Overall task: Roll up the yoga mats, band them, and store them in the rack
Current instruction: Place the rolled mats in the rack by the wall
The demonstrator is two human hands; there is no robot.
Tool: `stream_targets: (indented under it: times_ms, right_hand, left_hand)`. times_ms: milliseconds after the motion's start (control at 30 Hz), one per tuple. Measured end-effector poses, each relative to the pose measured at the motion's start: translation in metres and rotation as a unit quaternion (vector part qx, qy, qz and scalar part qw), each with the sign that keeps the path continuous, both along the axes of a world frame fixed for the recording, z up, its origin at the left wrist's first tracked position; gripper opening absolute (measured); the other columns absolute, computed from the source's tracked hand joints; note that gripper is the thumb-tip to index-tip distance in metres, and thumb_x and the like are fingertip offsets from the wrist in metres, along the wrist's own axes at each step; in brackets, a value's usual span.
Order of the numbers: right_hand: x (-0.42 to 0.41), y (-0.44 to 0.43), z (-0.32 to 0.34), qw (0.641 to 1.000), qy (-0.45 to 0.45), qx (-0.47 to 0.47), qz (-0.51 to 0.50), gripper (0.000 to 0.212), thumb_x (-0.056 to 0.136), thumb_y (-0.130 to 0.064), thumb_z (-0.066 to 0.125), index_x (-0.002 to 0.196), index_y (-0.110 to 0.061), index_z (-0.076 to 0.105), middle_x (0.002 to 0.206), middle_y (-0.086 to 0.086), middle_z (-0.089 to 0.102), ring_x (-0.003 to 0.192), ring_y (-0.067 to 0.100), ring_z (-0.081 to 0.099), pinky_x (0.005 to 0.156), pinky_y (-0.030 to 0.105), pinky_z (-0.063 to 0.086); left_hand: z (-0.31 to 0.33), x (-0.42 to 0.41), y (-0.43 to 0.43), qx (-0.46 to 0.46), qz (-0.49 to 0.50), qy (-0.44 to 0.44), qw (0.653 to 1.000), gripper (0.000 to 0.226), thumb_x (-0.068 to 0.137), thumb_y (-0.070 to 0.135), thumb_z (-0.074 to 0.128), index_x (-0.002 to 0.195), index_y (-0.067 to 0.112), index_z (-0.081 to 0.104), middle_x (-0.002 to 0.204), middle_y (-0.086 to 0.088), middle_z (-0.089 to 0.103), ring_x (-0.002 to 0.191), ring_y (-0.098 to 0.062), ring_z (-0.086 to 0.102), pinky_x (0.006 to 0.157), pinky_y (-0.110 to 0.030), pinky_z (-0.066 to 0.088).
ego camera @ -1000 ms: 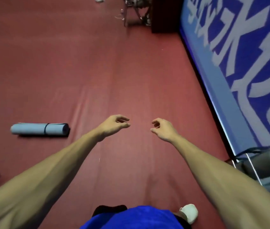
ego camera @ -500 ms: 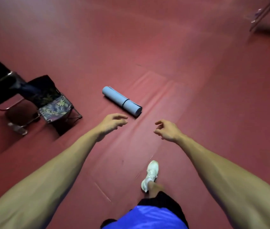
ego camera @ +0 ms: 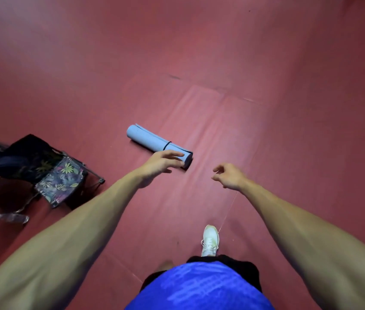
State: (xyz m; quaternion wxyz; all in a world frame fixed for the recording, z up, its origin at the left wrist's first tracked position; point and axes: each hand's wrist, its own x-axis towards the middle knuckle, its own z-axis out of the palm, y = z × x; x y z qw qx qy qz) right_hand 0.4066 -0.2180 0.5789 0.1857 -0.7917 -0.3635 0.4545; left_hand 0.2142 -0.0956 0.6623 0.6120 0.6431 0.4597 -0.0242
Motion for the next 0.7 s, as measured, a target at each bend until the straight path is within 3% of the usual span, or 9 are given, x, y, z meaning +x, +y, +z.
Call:
stream_targets:
  times_ms: [67,167,333,500,700]
  right_hand:
    - [0.011,0.027,0.0,1.0,0.001,-0.013,-0.009,0.033,0.087,-0.019,0.066,0.118,-0.009,0.062,0.098,0.001,0.059,0.083,0.019,0.052,0.083,0.03,0.045]
    - [0.023,0.073,-0.004,1.0,-0.004,-0.022,-0.012,0.034,0.086,-0.019,0.067,0.119,-0.01,0.063,0.105,0.004,0.066,0.094,0.021,0.059,0.088,0.028,0.045]
    - [0.025,0.147,-0.015,0.998,0.006,-0.029,-0.056,0.032,0.089,-0.021,0.063,0.119,-0.01,0.062,0.103,0.002,0.062,0.087,0.017,0.053,0.079,0.023,0.038]
    - [0.019,0.233,-0.041,0.994,0.003,-0.091,-0.063,0.037,0.091,-0.022,0.061,0.126,-0.012,0.057,0.121,0.005,0.063,0.113,0.022,0.057,0.087,0.024,0.038]
    - [0.023,0.348,-0.087,0.995,-0.03,-0.089,-0.036,0.037,0.088,-0.017,0.056,0.123,-0.009,0.059,0.121,0.011,0.063,0.114,0.028,0.056,0.094,0.03,0.043]
  left_hand:
    - [0.0,0.008,0.034,-0.003,-0.017,0.014,1.0,0.045,0.07,0.027,0.071,0.115,0.023,0.065,0.106,0.007,0.065,0.102,-0.008,0.058,0.09,-0.028,0.043]
    - [-0.011,0.014,0.089,-0.006,-0.035,0.035,0.999,0.034,0.083,0.02,0.07,0.116,0.023,0.065,0.112,0.004,0.065,0.105,-0.009,0.058,0.089,-0.027,0.042]
    - [-0.043,0.024,0.178,-0.024,-0.051,0.048,0.997,0.029,0.086,0.016,0.067,0.114,0.02,0.066,0.107,0.001,0.065,0.097,-0.009,0.058,0.086,-0.024,0.041]
    - [-0.092,0.042,0.279,-0.044,-0.101,0.053,0.992,0.021,0.087,0.019,0.066,0.107,0.022,0.069,0.1,0.005,0.066,0.1,-0.008,0.057,0.085,-0.021,0.038]
    - [-0.17,0.063,0.379,0.013,-0.165,0.108,0.98,0.023,0.092,0.021,0.06,0.112,0.013,0.066,0.113,0.004,0.064,0.108,-0.009,0.056,0.088,-0.018,0.035]
